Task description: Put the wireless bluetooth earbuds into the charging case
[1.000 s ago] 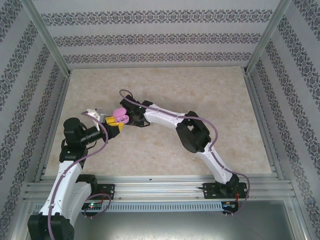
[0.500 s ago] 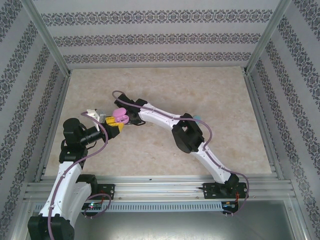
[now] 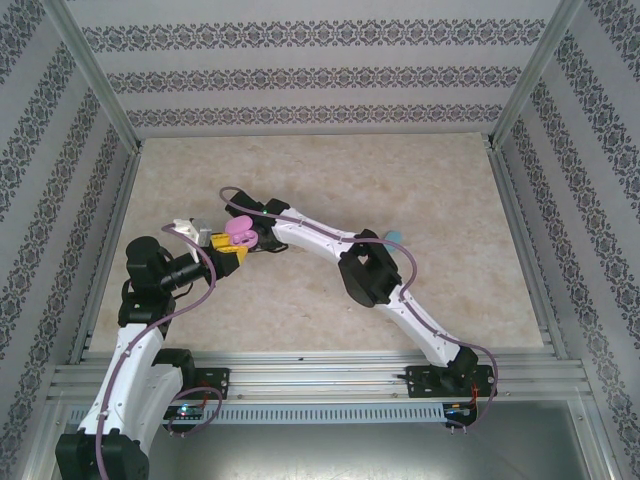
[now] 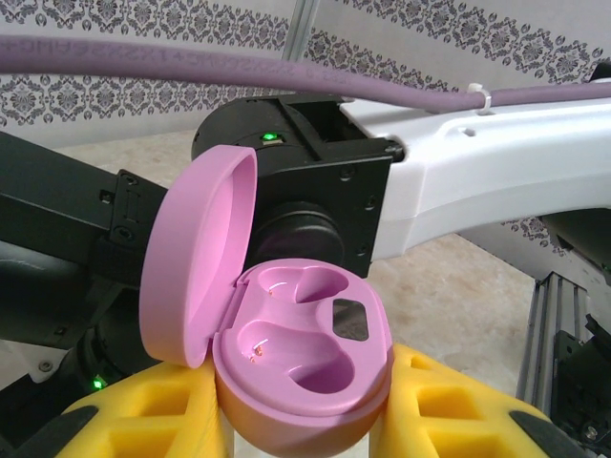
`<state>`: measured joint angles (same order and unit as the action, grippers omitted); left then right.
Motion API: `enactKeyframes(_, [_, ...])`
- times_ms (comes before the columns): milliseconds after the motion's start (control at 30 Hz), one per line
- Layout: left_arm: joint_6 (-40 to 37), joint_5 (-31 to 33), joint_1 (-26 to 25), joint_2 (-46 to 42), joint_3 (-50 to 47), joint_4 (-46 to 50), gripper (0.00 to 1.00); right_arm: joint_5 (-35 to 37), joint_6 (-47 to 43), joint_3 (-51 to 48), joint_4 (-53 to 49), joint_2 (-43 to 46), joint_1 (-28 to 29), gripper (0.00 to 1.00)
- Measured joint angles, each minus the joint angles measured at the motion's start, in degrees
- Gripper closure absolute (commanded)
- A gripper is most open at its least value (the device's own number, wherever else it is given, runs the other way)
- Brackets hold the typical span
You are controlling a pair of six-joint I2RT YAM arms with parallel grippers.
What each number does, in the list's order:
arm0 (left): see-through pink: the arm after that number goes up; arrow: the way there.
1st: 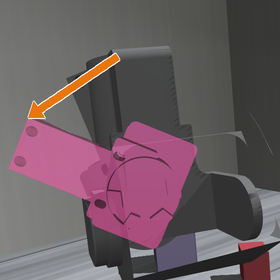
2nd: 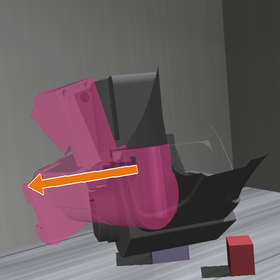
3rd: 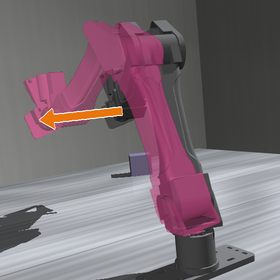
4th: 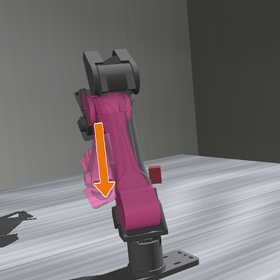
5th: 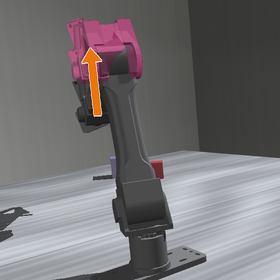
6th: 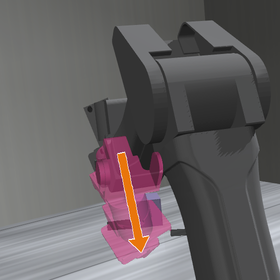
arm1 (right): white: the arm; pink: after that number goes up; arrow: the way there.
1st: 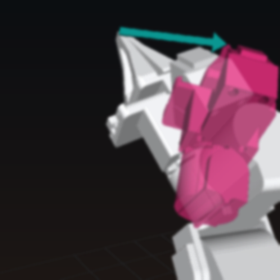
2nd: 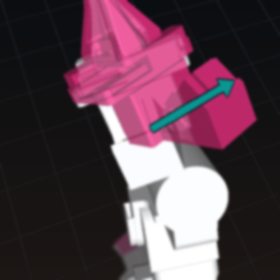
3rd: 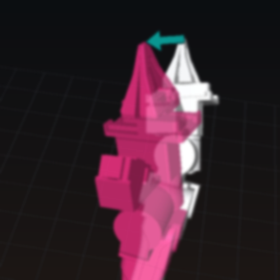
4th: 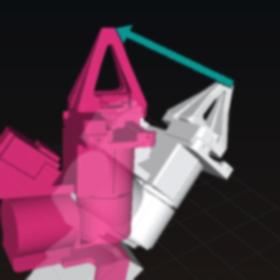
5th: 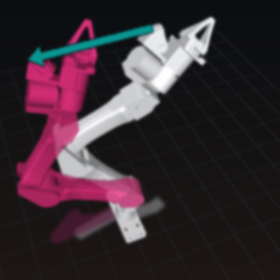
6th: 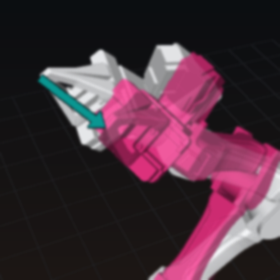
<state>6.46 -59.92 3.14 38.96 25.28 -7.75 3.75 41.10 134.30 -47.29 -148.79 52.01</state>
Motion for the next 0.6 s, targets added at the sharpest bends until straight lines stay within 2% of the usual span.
enactKeyframes(267, [0.0, -0.2, 0.0, 0.1, 0.0, -0.5, 0.76, -0.2, -1.0, 0.5, -1.6, -0.3, -0.2, 0.82])
enactKeyframes(600, [0.6, -1.2, 0.0, 1.9, 0.0, -0.8, 0.77, -3.3, -0.6, -25.2, 11.5, 13.7, -2.8, 0.86])
